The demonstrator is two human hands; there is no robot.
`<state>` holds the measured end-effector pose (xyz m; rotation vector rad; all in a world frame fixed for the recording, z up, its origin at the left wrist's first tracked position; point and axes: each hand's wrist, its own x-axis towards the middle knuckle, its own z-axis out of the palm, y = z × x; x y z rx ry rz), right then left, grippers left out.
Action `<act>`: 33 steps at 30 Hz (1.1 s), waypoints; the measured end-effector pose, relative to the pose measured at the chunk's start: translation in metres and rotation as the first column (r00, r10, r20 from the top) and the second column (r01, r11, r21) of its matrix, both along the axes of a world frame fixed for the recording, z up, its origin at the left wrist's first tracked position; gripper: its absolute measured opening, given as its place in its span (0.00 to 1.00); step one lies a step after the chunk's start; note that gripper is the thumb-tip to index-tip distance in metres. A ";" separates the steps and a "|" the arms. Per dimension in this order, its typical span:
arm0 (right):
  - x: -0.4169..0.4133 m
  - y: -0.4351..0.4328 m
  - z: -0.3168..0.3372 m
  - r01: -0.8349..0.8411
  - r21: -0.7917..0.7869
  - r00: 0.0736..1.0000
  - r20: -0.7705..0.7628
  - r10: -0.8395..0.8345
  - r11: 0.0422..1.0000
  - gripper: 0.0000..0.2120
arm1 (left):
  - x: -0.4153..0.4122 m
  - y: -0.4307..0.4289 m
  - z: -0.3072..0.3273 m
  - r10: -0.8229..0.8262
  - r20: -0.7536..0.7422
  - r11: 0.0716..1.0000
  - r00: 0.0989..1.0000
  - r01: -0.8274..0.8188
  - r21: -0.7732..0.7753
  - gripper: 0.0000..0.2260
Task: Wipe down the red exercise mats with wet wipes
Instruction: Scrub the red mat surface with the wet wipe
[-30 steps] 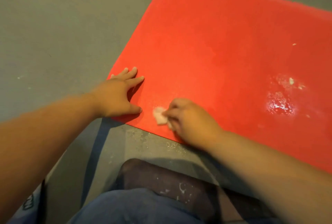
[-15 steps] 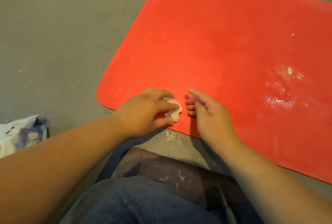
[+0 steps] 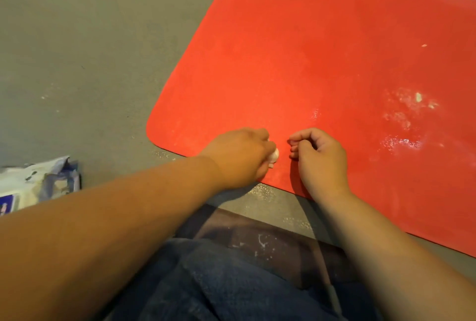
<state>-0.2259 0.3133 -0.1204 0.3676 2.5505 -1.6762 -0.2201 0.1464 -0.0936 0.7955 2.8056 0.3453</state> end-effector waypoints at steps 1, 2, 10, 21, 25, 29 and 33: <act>-0.001 0.001 0.001 0.002 0.001 1.000 0.001 -0.002 1.000 0.15 | 0.005 0.001 -0.002 -0.018 0.007 1.000 1.000 0.018 0.009 0.09; -0.001 0.001 0.002 0.001 -0.001 1.000 0.006 -0.001 1.000 0.15 | 0.008 -0.006 -0.003 -0.023 0.000 1.000 1.000 0.023 -0.016 0.09; 0.003 -0.003 0.000 0.000 0.041 1.000 -0.009 0.000 0.999 0.15 | 0.023 -0.033 -0.001 0.040 -0.086 0.999 0.996 -0.037 0.035 0.12; 0.006 -0.008 -0.004 0.026 0.101 0.997 -0.075 -0.018 0.995 0.14 | 0.007 -0.085 -0.004 0.499 -0.075 0.866 0.863 -0.495 0.064 0.09; 0.008 -0.010 -0.006 0.049 0.149 0.991 -0.128 -0.030 0.988 0.12 | 0.022 -0.019 -0.004 0.286 0.037 0.951 0.958 -0.288 0.110 0.11; 0.007 -0.012 -0.005 0.047 0.158 0.992 -0.126 -0.028 0.986 0.13 | 0.015 -0.033 0.003 0.171 -0.052 0.984 0.984 -0.168 0.058 0.15; 0.009 -0.014 -0.004 0.047 0.182 0.991 -0.135 -0.023 0.982 0.12 | 0.014 -0.116 0.003 0.518 -0.158 0.854 0.840 -0.519 0.040 0.12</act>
